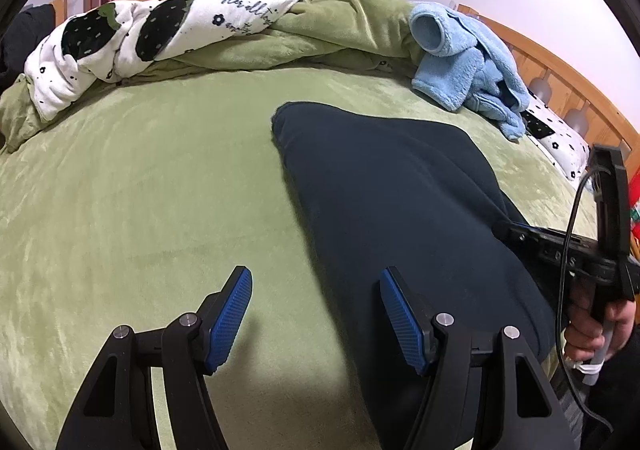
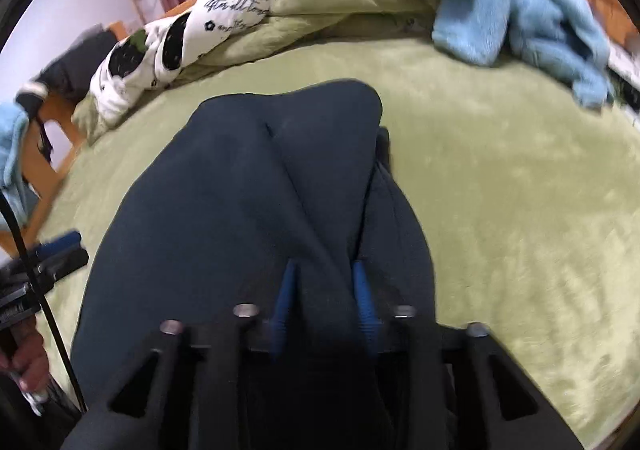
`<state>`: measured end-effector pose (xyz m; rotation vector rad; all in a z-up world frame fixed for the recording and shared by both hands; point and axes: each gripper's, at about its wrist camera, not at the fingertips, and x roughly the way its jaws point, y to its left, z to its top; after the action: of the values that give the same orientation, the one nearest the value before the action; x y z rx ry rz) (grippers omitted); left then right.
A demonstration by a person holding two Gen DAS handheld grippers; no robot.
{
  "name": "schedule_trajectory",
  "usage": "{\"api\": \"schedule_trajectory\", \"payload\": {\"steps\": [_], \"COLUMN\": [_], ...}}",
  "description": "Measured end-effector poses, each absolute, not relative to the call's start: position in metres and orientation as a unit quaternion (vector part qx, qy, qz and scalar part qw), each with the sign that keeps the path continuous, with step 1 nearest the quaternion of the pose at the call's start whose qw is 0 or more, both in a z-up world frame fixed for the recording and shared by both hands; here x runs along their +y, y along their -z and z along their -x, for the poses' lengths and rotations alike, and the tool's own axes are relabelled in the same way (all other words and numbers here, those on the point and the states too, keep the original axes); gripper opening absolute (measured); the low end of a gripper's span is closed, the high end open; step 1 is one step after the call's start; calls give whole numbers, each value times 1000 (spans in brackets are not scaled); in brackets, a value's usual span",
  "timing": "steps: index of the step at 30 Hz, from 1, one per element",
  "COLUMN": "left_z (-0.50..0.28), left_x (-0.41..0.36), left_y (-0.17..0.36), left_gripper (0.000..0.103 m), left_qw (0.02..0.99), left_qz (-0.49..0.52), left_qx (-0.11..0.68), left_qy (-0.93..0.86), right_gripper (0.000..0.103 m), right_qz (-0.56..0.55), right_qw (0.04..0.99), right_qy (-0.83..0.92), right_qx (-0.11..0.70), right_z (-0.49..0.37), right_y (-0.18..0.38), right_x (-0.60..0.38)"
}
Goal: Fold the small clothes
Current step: 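Press and smooth the folded sweatshirt bundle with the right tool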
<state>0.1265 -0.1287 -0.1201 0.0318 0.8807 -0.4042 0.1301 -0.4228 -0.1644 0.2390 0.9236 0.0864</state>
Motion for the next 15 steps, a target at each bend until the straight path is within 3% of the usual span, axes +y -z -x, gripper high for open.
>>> {"api": "schedule_trajectory", "payload": {"steps": [6,12,15], "left_z": [-119,-113,-110], "left_x": [-139,-151,-150], "left_y": [124,131,134], "left_gripper": [65,65,65], "left_qw": [880,873,873], "left_qz": [-20,-39,-41], "left_qx": [420,428,430], "left_qy": [221,229,227], "right_gripper": [6,0,0], "right_qz": [-92,-45,-89], "right_qw": [923,894,892], "right_qy": [-39,54,40], "right_qx": [371,443,441], "right_z": [-111,-132,-127], "right_y": [136,179,179], "right_x": [-429,-432,-446]}}
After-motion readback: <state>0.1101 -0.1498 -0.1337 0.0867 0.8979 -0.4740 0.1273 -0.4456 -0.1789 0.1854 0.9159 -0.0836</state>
